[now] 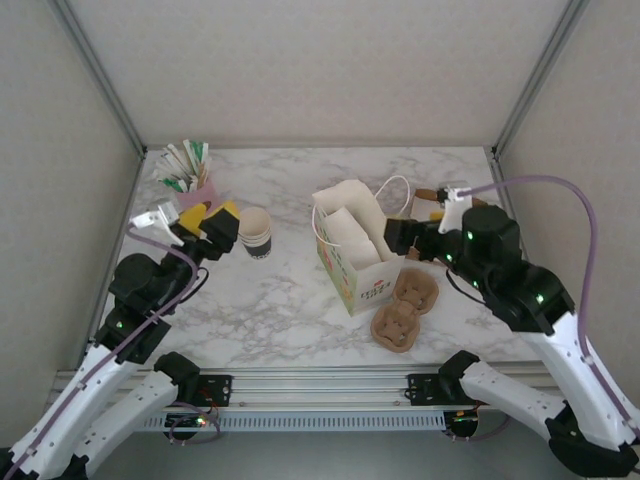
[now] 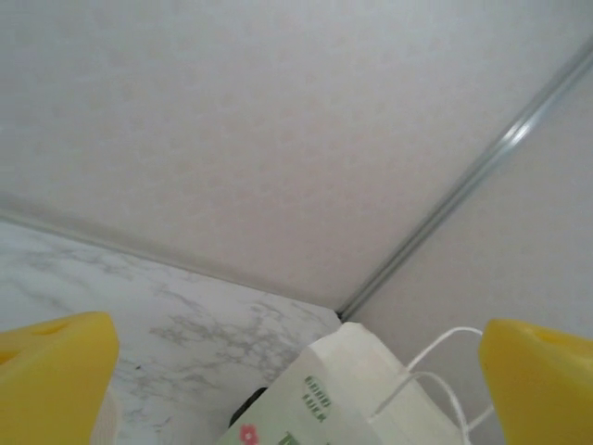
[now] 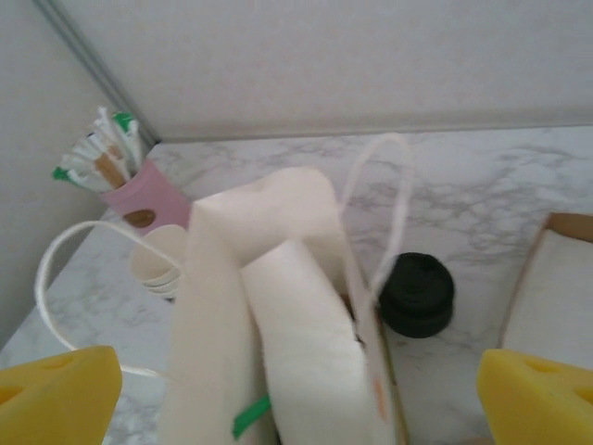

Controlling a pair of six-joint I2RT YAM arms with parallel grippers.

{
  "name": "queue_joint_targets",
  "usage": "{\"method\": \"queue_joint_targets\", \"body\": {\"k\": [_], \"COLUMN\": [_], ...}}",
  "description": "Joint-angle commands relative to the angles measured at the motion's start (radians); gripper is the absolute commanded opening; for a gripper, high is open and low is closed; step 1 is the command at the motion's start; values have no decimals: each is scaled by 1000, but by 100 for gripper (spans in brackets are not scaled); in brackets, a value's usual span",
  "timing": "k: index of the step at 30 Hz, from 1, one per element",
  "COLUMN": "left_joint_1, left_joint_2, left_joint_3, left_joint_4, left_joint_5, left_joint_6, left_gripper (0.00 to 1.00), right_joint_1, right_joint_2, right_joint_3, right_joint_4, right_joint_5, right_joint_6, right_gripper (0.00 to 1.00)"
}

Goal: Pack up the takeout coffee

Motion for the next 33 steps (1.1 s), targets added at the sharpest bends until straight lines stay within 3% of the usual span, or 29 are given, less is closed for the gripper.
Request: {"method": "queue_joint_targets", "body": {"k": [1, 6, 10, 16, 20, 28, 33], "left_joint_1": [-7, -7, -7, 4, 41, 213, 316], "left_joint_2": [-57, -70, -28, 30, 91, 245, 320], "left_joint_3": [-55, -132, -172, -191, -183, -165, -203], "left_joint_4": [-77, -166, -197, -181, -123, 17, 134], "left_joint_5": [-152, -226, -279, -381, -379, -309, -298], "left_joint_6": [-66, -112, -142, -120, -80, 7, 87], "left_gripper": [100, 99, 100, 100, 100, 100, 100], "right_joint_1": [2, 2, 3, -48, -186, -586, -743], "right_joint_2": [-86, -180, -200, -87, -41, 59, 58], "right_joint_3": [-91, -222, -292, -282, -277, -289, -439], "right_joint_4": [-9, -83, -88, -122, -70, 86, 341], "right_joint_5": [172, 354, 359, 377, 241, -102, -104], "right_joint_6": [60, 174, 171, 161, 119, 72, 91], "right_gripper": [99, 99, 99, 99, 99, 99, 99]}}
